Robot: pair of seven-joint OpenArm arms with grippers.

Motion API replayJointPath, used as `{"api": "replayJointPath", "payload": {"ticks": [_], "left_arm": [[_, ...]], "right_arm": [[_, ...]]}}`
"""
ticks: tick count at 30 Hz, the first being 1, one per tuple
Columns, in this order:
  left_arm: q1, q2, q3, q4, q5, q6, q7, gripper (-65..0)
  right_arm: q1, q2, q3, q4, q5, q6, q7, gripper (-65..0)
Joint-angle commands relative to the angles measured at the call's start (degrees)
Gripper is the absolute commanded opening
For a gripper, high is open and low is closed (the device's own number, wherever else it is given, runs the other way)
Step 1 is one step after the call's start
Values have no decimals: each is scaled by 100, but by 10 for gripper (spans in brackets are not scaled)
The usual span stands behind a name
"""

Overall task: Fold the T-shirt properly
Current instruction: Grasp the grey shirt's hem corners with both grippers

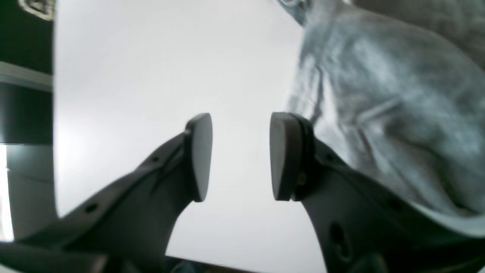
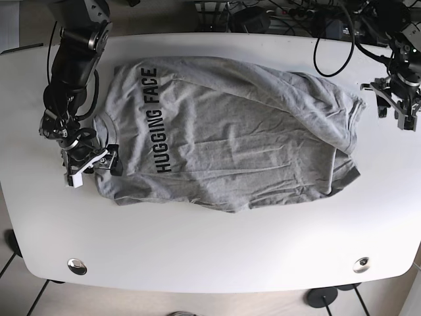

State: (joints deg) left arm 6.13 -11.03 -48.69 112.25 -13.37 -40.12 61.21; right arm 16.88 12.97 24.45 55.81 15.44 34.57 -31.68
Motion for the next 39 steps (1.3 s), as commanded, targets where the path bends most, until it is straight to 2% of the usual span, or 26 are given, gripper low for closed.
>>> {"api": "replayJointPath", "payload": {"ticks": [1, 3, 5, 7, 8, 11, 16, 25, 26, 27, 28, 30, 31, 32, 35, 38, 39], "left_arm": [[-459, -80, 91, -117, 497, 12, -112, -354], [-943, -18, 231, -548, 981, 12, -112, -290], [-1374, -45, 390, -1154, 1148, 12, -112, -275], [-1831, -71, 609, -2016, 1139, 12, -156, -275], [-2050, -141, 732, -2455, 1139, 236, -323, -275], [-2297, -159, 1005, -3352, 1139, 526, -798, -274], [-2648, -176, 1040, -4592, 1139, 588, -1536, -274], [-3193, -282, 1075, -6271, 1148, 596, -2038, -274], [-3202, -282, 1075, -6315, 1148, 676, -2073, -274], [-3193, -282, 1058, -6315, 1148, 957, -2178, -278], [-3167, -273, 1040, -6315, 1139, 1133, -2301, -304], [-3149, -273, 1075, -6332, 1139, 1150, -2486, -486], [-3167, -282, 1075, -6350, 1148, 1159, -2521, -624], [-3185, -282, 1075, -6350, 1156, 1159, -2539, -650], [-3246, -308, 1049, -6306, 1148, 1212, -2565, -650], [-3387, -396, 1022, -6060, 1112, 1221, -2530, -650], [-3396, -396, 1022, -5673, 1104, 1089, -2459, -650]], "right_arm": [[48, 17, 4, 14, -19, 20, -186, -314], [57, 8, 4, 14, -19, 11, -54, -493], [57, 8, 4, 14, -19, 11, 52, -626], [57, 8, 4, 23, -19, 11, 52, -621], [48, -1, 4, 50, -19, 11, 52, -623], [48, -1, 4, 50, -19, 11, 52, -623], [39, -1, 4, 50, -10, 11, 52, -623], [30, -9, 12, 58, 25, 11, 52, -623], [30, -9, 12, 58, 25, 11, 52, -623], [39, -9, 12, 58, 25, 11, 52, -623], [39, -9, 12, 58, 34, 11, 52, -623], [48, -9, 12, 58, 34, 11, 52, -623], [48, -9, 12, 58, 34, 11, 60, -623], [48, -9, 12, 58, 34, 20, 60, -623], [-14, -27, 12, 392, 43, 47, 52, -628], [-313, -247, 12, 1184, 43, 47, -36, -628], [-506, -282, 21, 1702, 43, 47, -318, -628]]}}
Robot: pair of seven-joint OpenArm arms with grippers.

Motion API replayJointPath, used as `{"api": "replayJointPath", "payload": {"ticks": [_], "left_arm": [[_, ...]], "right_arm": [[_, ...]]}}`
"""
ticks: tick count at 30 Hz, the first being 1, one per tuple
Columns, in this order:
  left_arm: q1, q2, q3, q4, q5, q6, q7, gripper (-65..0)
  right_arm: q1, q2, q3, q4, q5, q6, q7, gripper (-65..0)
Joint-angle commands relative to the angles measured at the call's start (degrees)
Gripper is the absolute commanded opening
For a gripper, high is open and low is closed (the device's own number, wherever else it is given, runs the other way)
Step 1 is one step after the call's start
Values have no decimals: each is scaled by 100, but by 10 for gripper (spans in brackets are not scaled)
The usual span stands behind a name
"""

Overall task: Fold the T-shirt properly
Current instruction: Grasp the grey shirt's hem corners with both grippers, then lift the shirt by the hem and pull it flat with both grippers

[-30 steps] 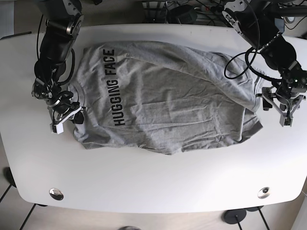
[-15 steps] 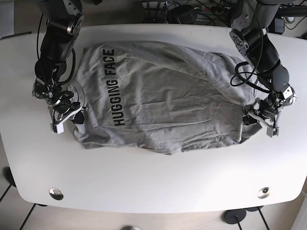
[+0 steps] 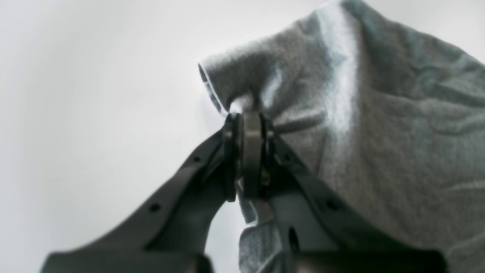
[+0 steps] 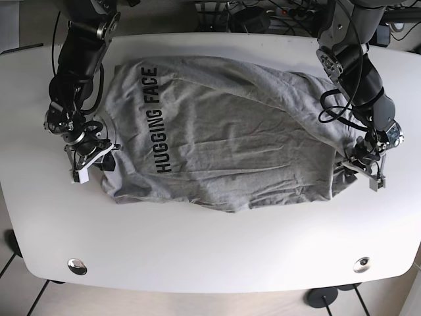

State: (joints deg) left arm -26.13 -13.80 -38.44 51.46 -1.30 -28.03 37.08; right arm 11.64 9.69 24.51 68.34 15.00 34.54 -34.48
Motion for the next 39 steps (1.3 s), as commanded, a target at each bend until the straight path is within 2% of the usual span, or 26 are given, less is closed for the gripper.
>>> {"api": "replayJointPath", "payload": {"ticks": [1, 3, 6, 11, 13, 21, 22, 24, 26, 27, 31, 33, 34, 36, 39], "left_arm": [[-169, -101, -3, 696, -138, -243, 103, -650], [-169, -92, 33, 1249, -314, -436, 481, -650], [-152, -92, 50, 1953, -674, -489, 973, -650], [-152, -92, 77, 2559, -1052, -498, 1334, -650], [-169, -110, 314, 2568, -1061, -498, 1290, -650], [-398, -83, 428, 3148, -1061, -489, 1325, -650], [-609, -92, 613, 3122, -1052, -472, 1325, -650], [-882, -92, 850, 3122, -1035, -472, 1325, -650], [-1339, -110, 1035, 2929, -1026, -463, 1325, -650], [-1831, -119, 1131, 2568, -1026, -463, 1316, -650], [-3449, -400, 1158, 1434, -1017, -410, 1281, -650], [-4416, -453, 1202, 652, -1017, -287, 1096, -650], [-4723, -576, 1307, 432, -1026, -278, 1017, -650], [-4887, -822, 1641, 80, -1052, -278, 833, -650], [-4887, -857, 1808, 1, -1061, -296, 754, -650]], "right_arm": [[-96, 37, 15, 828, 86, 49, -249, -628], [-307, -86, 15, 1522, 86, 49, -504, -628], [-553, -174, 15, 2490, 78, 49, -820, -628], [-570, -147, 32, 2868, 42, 49, -1110, -628], [-439, -147, 32, 2850, 34, 49, -1128, -628], [-96, -7, 6, 2850, 34, 22, -1145, -628], [106, 134, -3, 2841, 42, 14, -1145, -628], [511, 231, -12, 2788, 42, 14, -1233, -628], [1179, 301, -12, 2533, 34, 31, -1576, -628], [1750, 433, -12, 2252, 34, 40, -1787, -628], [3368, 749, -91, 1496, 42, 40, -2051, -628], [4238, 1022, -645, 1065, 78, 22, -2069, -628], [4467, 1066, -820, 1057, 78, 14, -2069, -628], [4854, 1066, -917, 1048, 78, 14, -2069, -628], [5144, 1057, -935, 1074, 86, 14, -2192, -628]]}}
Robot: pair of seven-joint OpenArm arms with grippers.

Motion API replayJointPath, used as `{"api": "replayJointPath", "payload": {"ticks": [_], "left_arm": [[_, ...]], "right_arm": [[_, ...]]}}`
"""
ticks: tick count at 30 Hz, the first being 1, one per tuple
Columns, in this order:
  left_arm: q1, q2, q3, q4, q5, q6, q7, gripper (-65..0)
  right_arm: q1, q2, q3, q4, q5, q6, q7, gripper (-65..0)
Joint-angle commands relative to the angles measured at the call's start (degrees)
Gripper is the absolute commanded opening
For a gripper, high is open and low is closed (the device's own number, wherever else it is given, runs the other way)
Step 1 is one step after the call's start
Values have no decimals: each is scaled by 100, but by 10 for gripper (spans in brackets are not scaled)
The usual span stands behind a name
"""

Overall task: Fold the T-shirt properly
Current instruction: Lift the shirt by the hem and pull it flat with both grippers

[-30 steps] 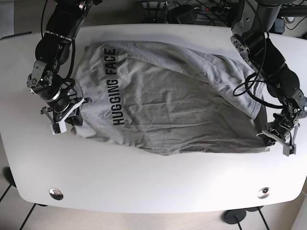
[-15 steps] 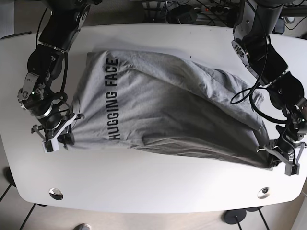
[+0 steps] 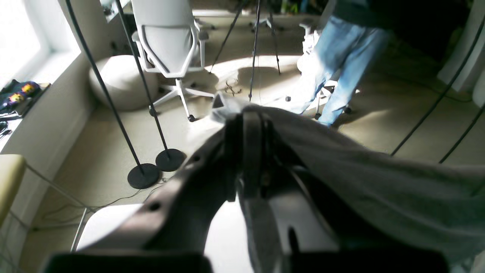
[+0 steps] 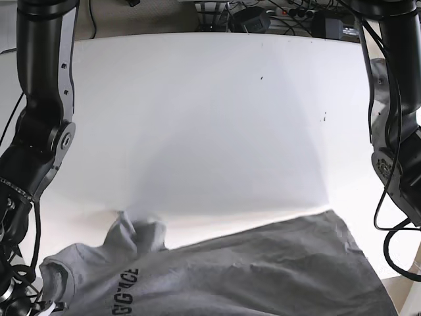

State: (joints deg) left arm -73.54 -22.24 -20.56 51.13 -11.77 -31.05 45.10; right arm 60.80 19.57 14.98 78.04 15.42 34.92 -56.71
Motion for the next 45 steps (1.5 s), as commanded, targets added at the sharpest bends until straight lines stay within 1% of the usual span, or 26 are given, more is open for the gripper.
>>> {"api": "replayJointPath", "payload": {"ticks": [1, 2, 3, 5, 6, 8, 9, 13, 14, 15, 16, 19, 21, 25, 29, 30, 31, 33, 34, 36, 37, 38, 39, 40, 42, 45], "left_arm": [[-146, -22, 20, 34, -14, 6, -5, -650], [-146, -40, -23, 34, -14, -3, 92, -650], [-146, -207, -138, 60, -23, -29, 268, -650], [-146, -321, -340, 359, -93, -179, 409, -650], [105, -339, -445, 693, -225, -205, 461, -650], [1046, -374, -542, 1388, -559, -205, 602, -650], [1732, -497, -656, 1783, -735, -205, 637, -650], [3596, -532, -1096, 2742, -1307, -205, 637, -650], [4079, -523, -1263, 2909, -1438, -205, 637, -650], [4694, -515, -1474, 3084, -1605, -205, 637, -650], [5275, -506, -1641, 3243, -1799, -205, 637, -650], [6611, -506, -2160, 3471, -2397, -205, 637, -650], [7200, -506, -2406, 3656, -2652, -205, 637, -650], [8053, -497, -2740, 3955, -2827, -223, 637, -650], [8607, -295, -3056, 4174, -2792, -231, 628, -650], [8712, -260, -3109, 4183, -2801, -240, 628, -650], [8800, -260, -3118, 4183, -2819, -240, 628, -650], [8958, -260, -3127, 4183, -2819, -240, 628, -650], [9020, -251, -3127, 4183, -2819, -240, 628, -650], [9125, -251, -3127, 4183, -2792, -240, 619, -650], [9152, -242, -3127, 4183, -2792, -249, 619, -650], [9204, -242, -3127, 4183, -2792, -249, 619, -650], [9231, -233, -3127, 4183, -2792, -249, 619, -650], [9248, -233, -3127, 4183, -2792, -249, 619, -650], [9248, -233, -3127, 4183, -2792, -249, 619, -650], [9248, -224, -3127, 4183, -2792, -249, 619, -650]], "right_arm": [[263, 69, 45, 253, 45, -24, -92, -628], [255, 60, 53, 455, 45, -24, -215, -628], [-9, 60, 62, 789, 45, -6, -364, -628], [-501, 52, 62, 1203, 45, 12, -391, -628], [-1020, 52, 80, 1475, 45, 12, -391, -628], [-2022, -177, 326, 2029, 45, 12, -391, -628], [-2655, -327, 537, 2249, 45, 20, -382, -628], [-4299, -845, 889, 2715, 45, 29, -373, -628], [-4633, -977, 950, 2794, 45, 73, -347, -628], [-5108, -1170, 1003, 2811, 45, 275, -180, -628], [-5592, -1285, 1003, 2934, 45, 363, -22, -628], [-6620, -1610, 1012, 3225, 45, 372, 225, -628], [-7069, -1733, 1012, 3409, 45, 372, 225, -628], [-7543, -1830, 1012, 3453, 45, 372, 233, -628], [-7939, -1839, 1029, 3462, 45, 372, 233, -628], [-8018, -1839, 1143, 3462, 45, 416, 233, -628], [-8106, -1856, 1328, 3462, 45, 425, 233, -628], [-8220, -1856, 1390, 3462, 45, 451, 233, -626], [-8264, -1856, 1398, 3462, 45, 508, 233, -625], [-8326, -1856, 1407, 3462, 45, 508, 216, -617], [-8334, -1856, 1407, 3462, 45, 508, 216, -591], [-8378, -1856, 1407, 3462, 45, 508, 207, -549], [-8458, -1856, 1407, 3462, 45, 508, 225, -495], [-8493, -1962, 1407, 3462, 98, 508, 233, -412], [-8528, -2014, 1557, 3462, 493, 508, 233, -322], [-8519, -2006, 1856, 3462, 1205, 508, 216, -216]]}}
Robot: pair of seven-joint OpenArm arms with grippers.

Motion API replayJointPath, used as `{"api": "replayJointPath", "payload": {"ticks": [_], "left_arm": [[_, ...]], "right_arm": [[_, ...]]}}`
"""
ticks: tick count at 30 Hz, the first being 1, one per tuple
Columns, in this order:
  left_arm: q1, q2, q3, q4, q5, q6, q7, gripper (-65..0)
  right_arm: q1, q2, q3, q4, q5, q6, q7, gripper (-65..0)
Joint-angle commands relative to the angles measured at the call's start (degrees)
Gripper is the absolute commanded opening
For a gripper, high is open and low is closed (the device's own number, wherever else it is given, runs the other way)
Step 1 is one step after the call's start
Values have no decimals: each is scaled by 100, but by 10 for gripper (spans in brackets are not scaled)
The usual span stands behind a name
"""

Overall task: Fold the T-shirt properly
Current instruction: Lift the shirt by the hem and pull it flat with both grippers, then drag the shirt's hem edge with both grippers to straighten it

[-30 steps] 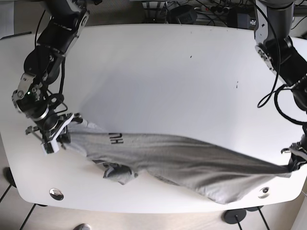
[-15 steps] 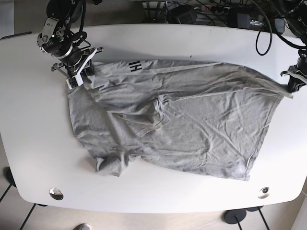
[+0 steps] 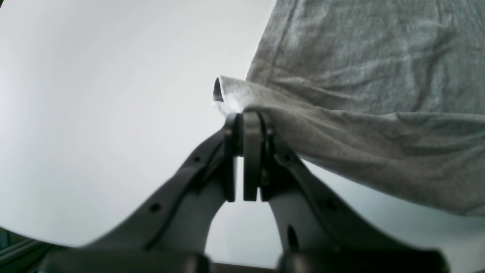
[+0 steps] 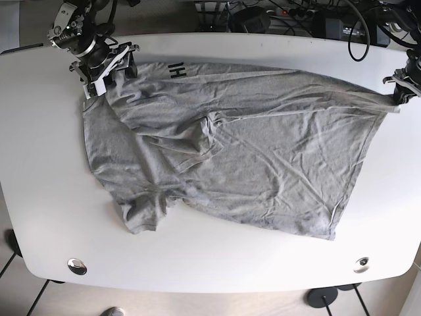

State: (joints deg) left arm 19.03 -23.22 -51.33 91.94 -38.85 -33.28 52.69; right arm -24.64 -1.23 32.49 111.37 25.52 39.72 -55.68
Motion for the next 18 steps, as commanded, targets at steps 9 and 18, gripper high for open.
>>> {"api": "replayJointPath", "payload": {"ticks": [9, 18], "left_arm": [[-35, -126, -23, 94, -93, -26, -139, -650], [-52, -126, -14, 94, -93, -26, -139, -650]], "right_arm": [[772, 321, 245, -311, 406, 28, 69, -160], [640, 400, 254, -531, 433, 28, -45, -162]]}}
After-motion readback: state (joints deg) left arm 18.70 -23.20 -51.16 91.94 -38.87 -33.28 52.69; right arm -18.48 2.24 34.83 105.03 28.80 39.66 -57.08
